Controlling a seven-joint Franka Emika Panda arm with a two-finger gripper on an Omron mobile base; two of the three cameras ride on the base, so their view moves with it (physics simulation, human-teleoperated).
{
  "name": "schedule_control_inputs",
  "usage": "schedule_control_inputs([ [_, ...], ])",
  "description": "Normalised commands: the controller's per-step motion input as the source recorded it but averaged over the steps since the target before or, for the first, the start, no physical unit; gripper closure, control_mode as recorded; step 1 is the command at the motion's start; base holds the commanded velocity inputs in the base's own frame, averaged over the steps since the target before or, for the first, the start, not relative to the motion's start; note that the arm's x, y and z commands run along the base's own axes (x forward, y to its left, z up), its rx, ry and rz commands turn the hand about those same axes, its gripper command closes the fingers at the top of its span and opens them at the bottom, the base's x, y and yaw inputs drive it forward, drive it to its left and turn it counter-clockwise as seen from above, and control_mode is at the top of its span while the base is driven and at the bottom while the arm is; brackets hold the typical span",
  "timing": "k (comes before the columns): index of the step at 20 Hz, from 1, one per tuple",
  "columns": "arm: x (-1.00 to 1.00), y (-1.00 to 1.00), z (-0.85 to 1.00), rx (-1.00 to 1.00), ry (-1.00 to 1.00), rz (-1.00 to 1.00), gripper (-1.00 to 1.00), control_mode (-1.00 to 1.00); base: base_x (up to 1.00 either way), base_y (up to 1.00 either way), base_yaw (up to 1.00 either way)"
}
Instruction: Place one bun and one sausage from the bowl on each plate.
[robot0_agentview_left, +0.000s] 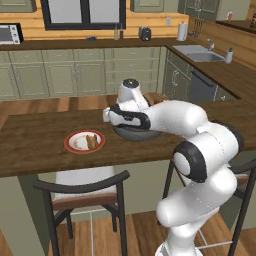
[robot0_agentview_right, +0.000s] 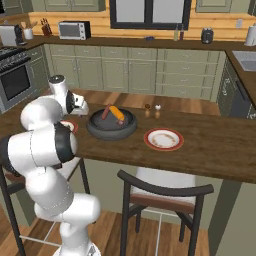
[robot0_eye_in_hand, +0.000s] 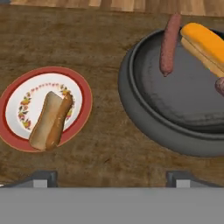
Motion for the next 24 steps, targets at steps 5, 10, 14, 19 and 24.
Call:
schedule_control_inputs([
  [5,0.65,-0.99,0.29,0.14,-0.1,-0.01,-1.0,-1.0,0.0,0.0,0.0],
  [10,1.0,-0.37,-0.6,0.02,0.0,0.0,-1.0,-1.0,0.0,0.0,0.0],
  [14,1.0,0.0,-0.15,0.0,0.01,-0.16,-1.0,-1.0,0.0,0.0,0.0],
  [19,0.8,0.2,0.0,0.0,0.14,-0.1,-1.0,-1.0,0.0,0.0,0.0],
  [24,0.36,0.14,-0.3,0.0,0.05,0.0,-1.0,-1.0,0.0,0.0,0.0],
])
